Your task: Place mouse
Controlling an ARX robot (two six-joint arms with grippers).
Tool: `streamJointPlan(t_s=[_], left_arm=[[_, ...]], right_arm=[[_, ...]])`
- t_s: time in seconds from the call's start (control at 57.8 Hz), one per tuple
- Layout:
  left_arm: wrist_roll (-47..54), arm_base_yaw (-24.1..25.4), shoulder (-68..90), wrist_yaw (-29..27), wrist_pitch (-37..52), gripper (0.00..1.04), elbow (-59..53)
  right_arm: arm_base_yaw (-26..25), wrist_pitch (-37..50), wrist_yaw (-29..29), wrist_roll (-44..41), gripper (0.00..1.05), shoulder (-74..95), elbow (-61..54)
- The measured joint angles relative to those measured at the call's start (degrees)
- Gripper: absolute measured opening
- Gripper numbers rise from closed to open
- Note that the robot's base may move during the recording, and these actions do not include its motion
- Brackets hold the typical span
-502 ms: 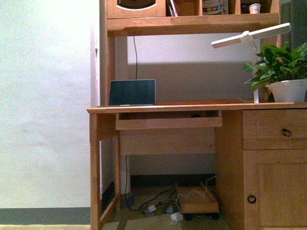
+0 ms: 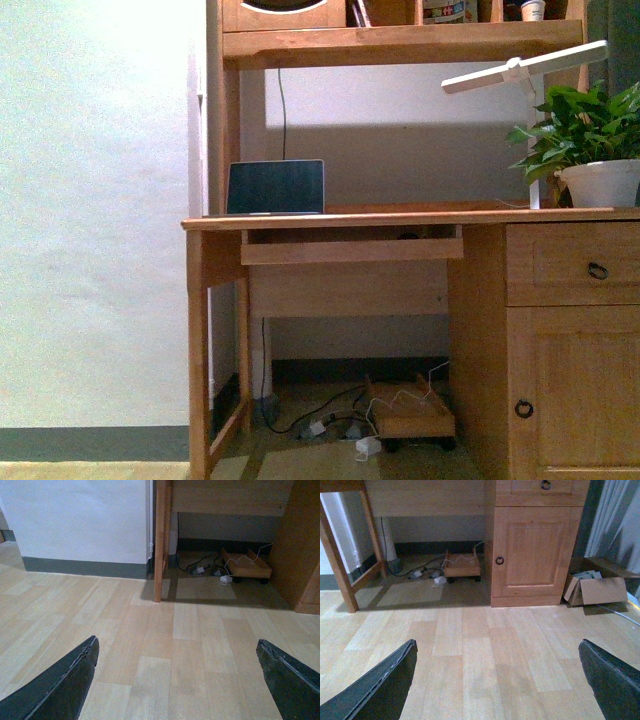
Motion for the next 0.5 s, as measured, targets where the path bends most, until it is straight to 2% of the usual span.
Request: streamJointPlan(t_s=[0.502], left_arm=[[0.0, 0.0, 0.0, 0.0, 0.0, 0.97, 0.0]], right_arm=[[0.0, 0.0, 0.0, 0.0, 0.97, 0.0, 0.0]])
